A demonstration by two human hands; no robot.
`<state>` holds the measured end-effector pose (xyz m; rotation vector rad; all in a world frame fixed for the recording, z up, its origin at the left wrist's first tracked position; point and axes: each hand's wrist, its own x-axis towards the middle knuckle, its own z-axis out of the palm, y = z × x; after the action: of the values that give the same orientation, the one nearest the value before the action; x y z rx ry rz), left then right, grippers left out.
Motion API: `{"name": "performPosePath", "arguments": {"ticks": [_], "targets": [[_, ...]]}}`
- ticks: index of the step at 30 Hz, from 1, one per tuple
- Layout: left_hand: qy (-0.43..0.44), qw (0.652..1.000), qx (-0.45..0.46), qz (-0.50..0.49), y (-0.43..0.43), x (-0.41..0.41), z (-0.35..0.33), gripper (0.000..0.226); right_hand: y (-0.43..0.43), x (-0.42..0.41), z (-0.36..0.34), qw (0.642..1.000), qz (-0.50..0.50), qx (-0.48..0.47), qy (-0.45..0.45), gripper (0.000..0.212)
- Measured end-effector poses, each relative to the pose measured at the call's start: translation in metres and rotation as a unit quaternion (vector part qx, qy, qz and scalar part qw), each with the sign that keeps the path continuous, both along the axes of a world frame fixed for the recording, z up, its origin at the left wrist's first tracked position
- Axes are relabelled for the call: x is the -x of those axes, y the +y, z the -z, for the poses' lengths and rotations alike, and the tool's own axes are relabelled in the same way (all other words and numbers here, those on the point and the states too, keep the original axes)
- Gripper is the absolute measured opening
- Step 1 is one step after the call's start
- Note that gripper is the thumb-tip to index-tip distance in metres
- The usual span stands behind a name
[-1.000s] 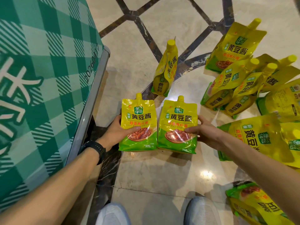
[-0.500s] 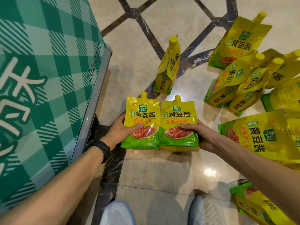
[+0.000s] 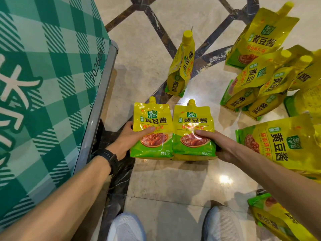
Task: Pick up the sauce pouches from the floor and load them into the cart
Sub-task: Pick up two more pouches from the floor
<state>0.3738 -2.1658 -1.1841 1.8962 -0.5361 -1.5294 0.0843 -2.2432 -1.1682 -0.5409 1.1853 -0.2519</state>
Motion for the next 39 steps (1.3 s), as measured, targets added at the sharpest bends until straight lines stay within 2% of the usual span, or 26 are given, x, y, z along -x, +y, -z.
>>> {"name": "performPosePath", "arguments": {"ticks": [2,11,19,22,28,31,35,36,39], "targets": [[0.009,1.0,0.004,0.008,0.0,0.001,0.0,0.102,0.001,-0.001,-0.001,1.0,0.004,0.014,0.002,0.043],[0.038,0.999,0.009,0.02,0.007,0.004,0.0,0.114,0.005,-0.001,0.003,0.998,0.017,0.056,0.025,0.057],[0.048,0.998,0.014,-0.024,0.028,0.02,-0.031,0.076,0.02,0.01,-0.025,0.996,0.047,0.061,0.032,0.055],[0.067,0.998,0.015,-0.016,0.044,0.025,-0.068,0.078,0.036,0.019,-0.057,0.997,0.062,0.05,0.019,0.056],[0.036,0.999,0.023,0.016,0.054,0.038,-0.211,0.083,0.062,0.036,-0.186,0.994,0.103,0.04,0.003,0.03],[0.034,0.999,0.026,0.003,0.054,0.048,-0.302,0.081,0.069,0.043,-0.275,0.992,0.113,0.05,0.008,0.031],[0.023,0.999,0.031,-0.005,0.059,0.065,-0.437,0.091,0.078,0.057,-0.404,0.988,0.14,0.055,0.018,0.035],[0.018,0.999,0.034,-0.001,0.062,0.068,-0.47,0.093,0.081,0.063,-0.437,0.988,0.142,0.058,0.016,0.044],[0.01,0.999,0.034,0.009,0.071,0.081,-0.576,0.087,0.095,0.078,-0.544,0.987,0.141,0.07,0.016,0.095]]}}
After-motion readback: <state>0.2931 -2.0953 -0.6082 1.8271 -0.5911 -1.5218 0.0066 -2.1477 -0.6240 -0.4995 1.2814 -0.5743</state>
